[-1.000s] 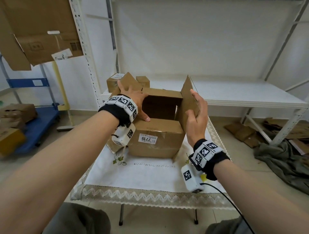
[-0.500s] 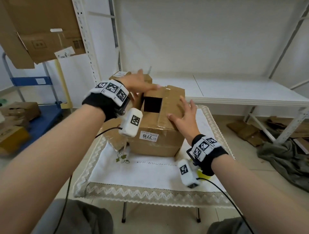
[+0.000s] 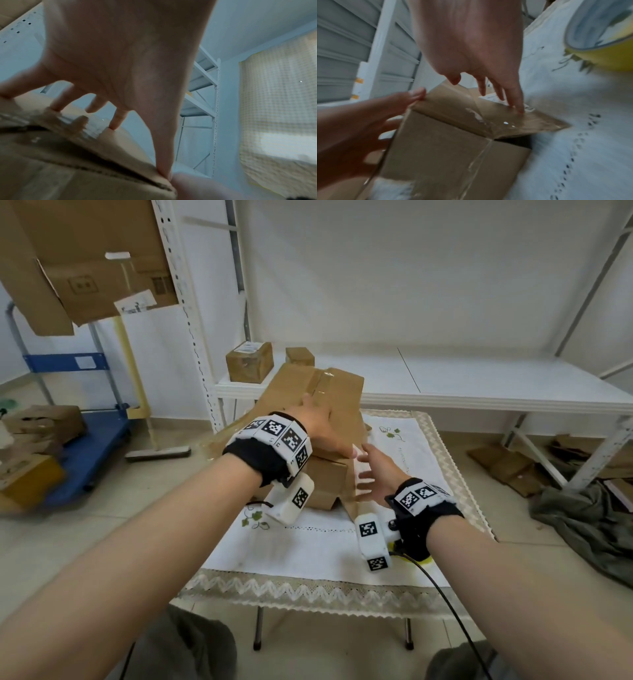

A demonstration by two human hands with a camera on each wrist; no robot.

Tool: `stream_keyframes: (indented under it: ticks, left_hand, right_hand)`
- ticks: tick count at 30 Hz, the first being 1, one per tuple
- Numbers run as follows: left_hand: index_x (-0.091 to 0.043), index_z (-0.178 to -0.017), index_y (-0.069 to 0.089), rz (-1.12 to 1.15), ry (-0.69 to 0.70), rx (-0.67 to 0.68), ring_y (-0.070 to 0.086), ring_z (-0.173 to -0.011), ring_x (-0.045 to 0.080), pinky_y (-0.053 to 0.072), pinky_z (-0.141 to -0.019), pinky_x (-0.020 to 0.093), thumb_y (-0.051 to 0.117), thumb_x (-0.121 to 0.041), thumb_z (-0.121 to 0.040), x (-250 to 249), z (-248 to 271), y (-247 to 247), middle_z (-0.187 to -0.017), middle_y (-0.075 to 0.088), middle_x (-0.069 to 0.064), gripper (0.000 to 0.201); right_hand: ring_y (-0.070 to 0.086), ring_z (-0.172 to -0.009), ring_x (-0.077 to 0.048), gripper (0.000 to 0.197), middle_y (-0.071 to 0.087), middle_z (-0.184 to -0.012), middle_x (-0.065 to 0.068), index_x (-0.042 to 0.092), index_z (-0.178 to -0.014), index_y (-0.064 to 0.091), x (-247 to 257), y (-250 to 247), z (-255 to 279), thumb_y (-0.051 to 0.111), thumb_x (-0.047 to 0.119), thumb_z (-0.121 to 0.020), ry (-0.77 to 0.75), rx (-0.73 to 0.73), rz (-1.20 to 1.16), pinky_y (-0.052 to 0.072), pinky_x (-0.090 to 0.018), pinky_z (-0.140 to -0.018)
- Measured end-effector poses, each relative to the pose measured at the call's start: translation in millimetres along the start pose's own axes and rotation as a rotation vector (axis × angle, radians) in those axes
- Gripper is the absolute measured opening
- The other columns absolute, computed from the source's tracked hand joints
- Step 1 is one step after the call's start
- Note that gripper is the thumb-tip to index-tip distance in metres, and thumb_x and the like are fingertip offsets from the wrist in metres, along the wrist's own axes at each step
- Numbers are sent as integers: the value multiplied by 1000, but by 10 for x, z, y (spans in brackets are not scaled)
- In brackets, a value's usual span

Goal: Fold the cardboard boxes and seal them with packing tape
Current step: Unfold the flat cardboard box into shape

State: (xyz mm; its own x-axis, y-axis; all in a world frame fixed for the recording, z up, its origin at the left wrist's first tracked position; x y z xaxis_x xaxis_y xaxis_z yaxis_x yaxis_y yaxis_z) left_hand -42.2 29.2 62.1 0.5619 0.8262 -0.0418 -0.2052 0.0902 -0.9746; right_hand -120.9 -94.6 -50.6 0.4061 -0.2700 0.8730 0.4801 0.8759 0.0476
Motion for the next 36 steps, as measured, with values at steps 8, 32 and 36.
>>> stream_keyframes:
  ticks: [8,32,36]
  left_hand:
    - [-16,-154,22,8,-30,-50,40,-136,39,42,-107,51,69,-75,-65,-8,52,7,-155,32,16,116]
    - [-25,-149,39,599,133,-240,57,-123,16,45,-106,34,71,-64,-79,399,121,-183,-144,54,-3,87]
    - [-24,-148,39,610,127,-245,57,-116,14,47,-104,36,78,-69,-67,458,175,-193,-133,55,-7,101]
  right_hand:
    - [51,-127,-40,55,43,-147,-23,16,-151,37,-213,-28,-142,41,44,-104,57,-83,58,49,-51,-100]
    - [67,-109,-38,87,61,-121,-23,22,-130,48,-274,146,1,51,88,-74,55,52,-227,46,-58,-102]
    - [67,-107,-34,88,63,-115,-17,15,-132,41,-300,220,-8,59,81,-76,52,53,-299,50,-51,-102]
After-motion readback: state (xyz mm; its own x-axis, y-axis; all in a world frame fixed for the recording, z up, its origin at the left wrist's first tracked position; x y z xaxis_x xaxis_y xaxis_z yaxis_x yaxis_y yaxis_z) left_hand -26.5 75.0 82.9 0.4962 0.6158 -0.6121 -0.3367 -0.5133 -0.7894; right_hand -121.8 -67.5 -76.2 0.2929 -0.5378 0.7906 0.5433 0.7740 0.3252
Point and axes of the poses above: each hand's wrist, its own z-axis away from the middle knuckle, its own y-axis out of the palm, x = y × z, the point moved 3 cm from there along -z, towards the middle knuckle
